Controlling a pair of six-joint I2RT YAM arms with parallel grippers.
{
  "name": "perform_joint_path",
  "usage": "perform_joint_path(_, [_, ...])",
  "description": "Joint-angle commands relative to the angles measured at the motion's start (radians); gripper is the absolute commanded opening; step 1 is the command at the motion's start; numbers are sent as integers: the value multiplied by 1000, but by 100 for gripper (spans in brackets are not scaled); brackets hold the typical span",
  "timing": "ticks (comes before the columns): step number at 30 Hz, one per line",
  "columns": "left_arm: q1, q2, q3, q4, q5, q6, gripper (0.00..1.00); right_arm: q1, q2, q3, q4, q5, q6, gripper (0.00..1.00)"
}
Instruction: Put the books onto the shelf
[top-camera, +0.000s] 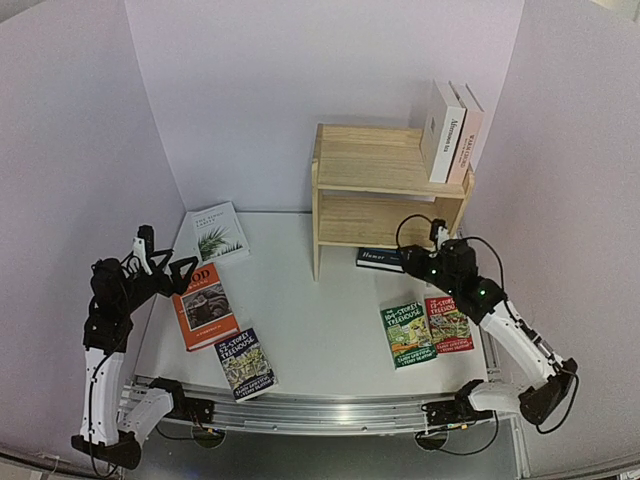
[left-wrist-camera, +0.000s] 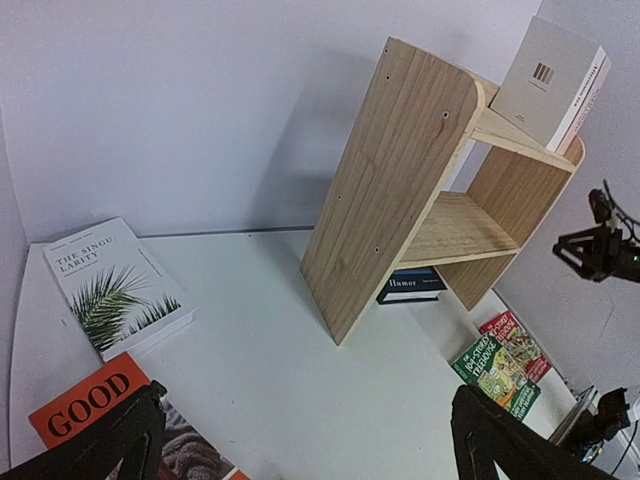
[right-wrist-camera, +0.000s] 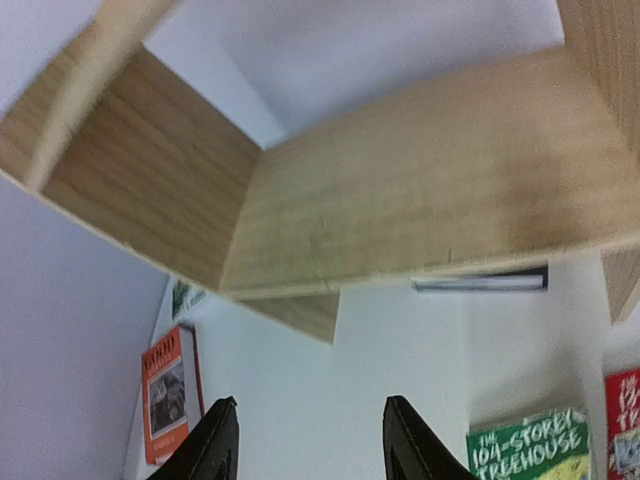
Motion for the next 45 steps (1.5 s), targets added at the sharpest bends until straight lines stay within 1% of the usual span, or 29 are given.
perform_joint_path(1, [-1,-37,-29,70,-25,35,100,94,-31,-191,24,12,127,53])
perform_joint_path(3, [-1,-40,-38,81,-27,34,100,99,-24,-286,102,7,195,55])
perform_joint_path(5, [0,-37,-45,89,-28,30,100,98,1,-409,244,37,306,59])
perform_joint_path(8, [-1,-28,-46,92,-26,26,100,85,96,-505,453,75,454,60])
perform_joint_path(11, [0,-23,-41,88,-24,32,100,54,260,-538,687,43,583,58])
perform_joint_path(15, [-1,-29,-43,75,-30,52,100,13,506,-550,1068,-7,723,55])
perform_joint_path(17, [-1,-35,-44,70,-32,56,100,-3,606,-547,1220,2,772,53])
perform_joint_path(20, [-1,-43,-42,63,-33,66,100,-15,696,-563,1367,85,815,53])
perform_joint_path(26, [-1,-55,-54,66,-34,89,100,-60,726,-536,1401,153,779,54])
perform_joint_path(30, [-1,-50,-61,82,-35,84,100,-93,767,-536,1404,198,856,54])
perform_joint_path(34, [-1,-37,-53,96,-32,78,100,-107,796,-506,1412,260,858,58])
perform_joint_path(37, [-1,-28,-47,105,-31,72,100,-114,823,-481,1413,316,880,58])
perform_joint_path(45, [-1,-26,-48,117,-25,56,100,-142,921,-384,1430,374,902,52])
